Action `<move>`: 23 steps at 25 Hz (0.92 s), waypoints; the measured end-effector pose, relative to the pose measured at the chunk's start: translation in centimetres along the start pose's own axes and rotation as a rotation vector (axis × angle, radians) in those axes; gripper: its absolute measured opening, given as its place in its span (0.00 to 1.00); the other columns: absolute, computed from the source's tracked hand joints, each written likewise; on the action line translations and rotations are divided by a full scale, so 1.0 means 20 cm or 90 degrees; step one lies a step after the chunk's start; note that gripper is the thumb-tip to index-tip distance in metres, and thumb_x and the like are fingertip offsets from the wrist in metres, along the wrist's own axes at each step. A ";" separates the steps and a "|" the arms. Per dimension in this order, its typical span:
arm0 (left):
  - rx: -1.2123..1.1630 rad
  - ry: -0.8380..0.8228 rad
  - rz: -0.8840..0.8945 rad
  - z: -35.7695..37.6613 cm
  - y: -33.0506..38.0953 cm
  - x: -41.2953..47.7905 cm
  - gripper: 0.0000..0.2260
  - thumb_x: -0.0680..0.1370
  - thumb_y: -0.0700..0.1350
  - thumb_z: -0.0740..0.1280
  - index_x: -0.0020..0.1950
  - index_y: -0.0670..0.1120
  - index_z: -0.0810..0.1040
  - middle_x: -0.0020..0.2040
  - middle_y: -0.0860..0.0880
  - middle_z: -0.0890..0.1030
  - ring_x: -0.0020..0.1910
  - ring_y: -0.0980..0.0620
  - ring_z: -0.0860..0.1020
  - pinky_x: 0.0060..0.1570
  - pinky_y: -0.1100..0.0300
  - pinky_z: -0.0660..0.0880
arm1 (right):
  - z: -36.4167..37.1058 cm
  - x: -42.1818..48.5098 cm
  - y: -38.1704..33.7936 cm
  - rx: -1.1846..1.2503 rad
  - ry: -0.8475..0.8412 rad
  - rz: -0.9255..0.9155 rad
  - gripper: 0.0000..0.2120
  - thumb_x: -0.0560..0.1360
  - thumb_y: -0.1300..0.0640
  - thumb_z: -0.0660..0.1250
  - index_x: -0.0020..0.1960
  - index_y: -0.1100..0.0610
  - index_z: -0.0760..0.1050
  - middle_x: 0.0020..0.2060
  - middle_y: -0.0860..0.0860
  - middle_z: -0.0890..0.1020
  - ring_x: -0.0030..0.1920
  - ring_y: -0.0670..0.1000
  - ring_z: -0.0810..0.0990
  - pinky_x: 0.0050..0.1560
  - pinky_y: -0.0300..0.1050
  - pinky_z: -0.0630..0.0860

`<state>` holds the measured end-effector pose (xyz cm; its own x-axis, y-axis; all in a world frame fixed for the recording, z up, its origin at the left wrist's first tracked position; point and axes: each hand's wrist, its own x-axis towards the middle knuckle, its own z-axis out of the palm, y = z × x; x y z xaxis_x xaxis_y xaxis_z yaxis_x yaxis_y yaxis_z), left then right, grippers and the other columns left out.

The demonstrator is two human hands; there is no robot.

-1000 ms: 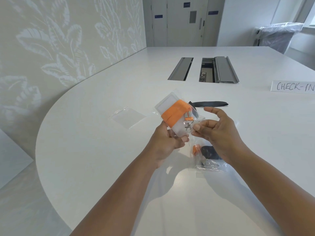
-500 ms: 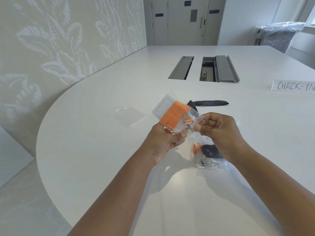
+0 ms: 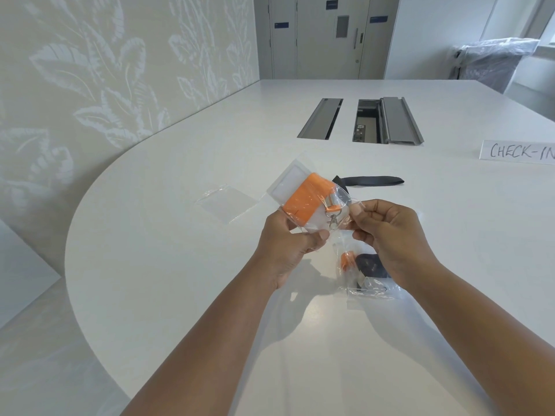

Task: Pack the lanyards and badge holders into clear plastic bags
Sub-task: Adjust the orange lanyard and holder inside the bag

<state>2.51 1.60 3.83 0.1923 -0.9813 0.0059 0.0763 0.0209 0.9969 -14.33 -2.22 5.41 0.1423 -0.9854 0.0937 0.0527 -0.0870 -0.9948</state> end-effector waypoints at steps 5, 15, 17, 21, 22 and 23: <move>0.009 0.005 0.009 0.02 0.01 -0.01 0.18 0.70 0.36 0.77 0.51 0.54 0.77 0.52 0.52 0.82 0.55 0.49 0.81 0.46 0.58 0.82 | 0.01 -0.02 -0.02 -0.010 0.035 0.003 0.05 0.78 0.62 0.68 0.43 0.60 0.79 0.30 0.47 0.85 0.33 0.42 0.83 0.43 0.41 0.77; -0.021 0.020 0.006 0.03 -0.02 0.00 0.17 0.70 0.35 0.77 0.52 0.52 0.78 0.53 0.49 0.84 0.55 0.45 0.82 0.52 0.49 0.82 | 0.01 -0.01 -0.01 0.049 0.044 0.031 0.05 0.80 0.58 0.66 0.47 0.59 0.78 0.34 0.49 0.85 0.36 0.46 0.83 0.45 0.45 0.77; -0.076 0.026 -0.001 0.04 -0.03 0.01 0.17 0.70 0.33 0.77 0.53 0.49 0.79 0.53 0.46 0.84 0.56 0.41 0.82 0.53 0.47 0.81 | 0.02 -0.02 -0.02 0.098 -0.022 0.072 0.08 0.78 0.57 0.69 0.52 0.62 0.78 0.38 0.54 0.85 0.41 0.51 0.84 0.41 0.42 0.79; -0.089 -0.001 0.016 0.06 -0.04 0.00 0.17 0.69 0.35 0.78 0.55 0.45 0.81 0.54 0.45 0.85 0.54 0.44 0.83 0.51 0.50 0.82 | 0.03 -0.04 -0.02 0.084 -0.050 0.096 0.07 0.74 0.62 0.71 0.48 0.66 0.79 0.38 0.58 0.85 0.41 0.56 0.84 0.31 0.34 0.78; -0.075 -0.015 0.019 0.05 -0.04 0.00 0.18 0.69 0.35 0.78 0.56 0.46 0.80 0.54 0.45 0.85 0.54 0.44 0.83 0.51 0.50 0.82 | 0.02 -0.04 -0.02 0.090 -0.047 0.099 0.05 0.74 0.63 0.71 0.47 0.66 0.79 0.39 0.59 0.86 0.43 0.57 0.84 0.32 0.35 0.78; -0.052 -0.027 0.019 0.04 -0.04 0.00 0.18 0.69 0.34 0.78 0.56 0.46 0.80 0.55 0.46 0.84 0.54 0.45 0.83 0.52 0.49 0.82 | 0.02 -0.04 -0.03 0.091 -0.044 0.107 0.05 0.75 0.64 0.70 0.46 0.66 0.79 0.41 0.61 0.86 0.44 0.58 0.86 0.32 0.35 0.78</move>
<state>1.68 1.41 3.20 0.1547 -0.9871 0.0411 0.1509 0.0647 0.9864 -14.08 -1.32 5.87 0.2283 -0.9714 -0.0655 0.1609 0.1039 -0.9815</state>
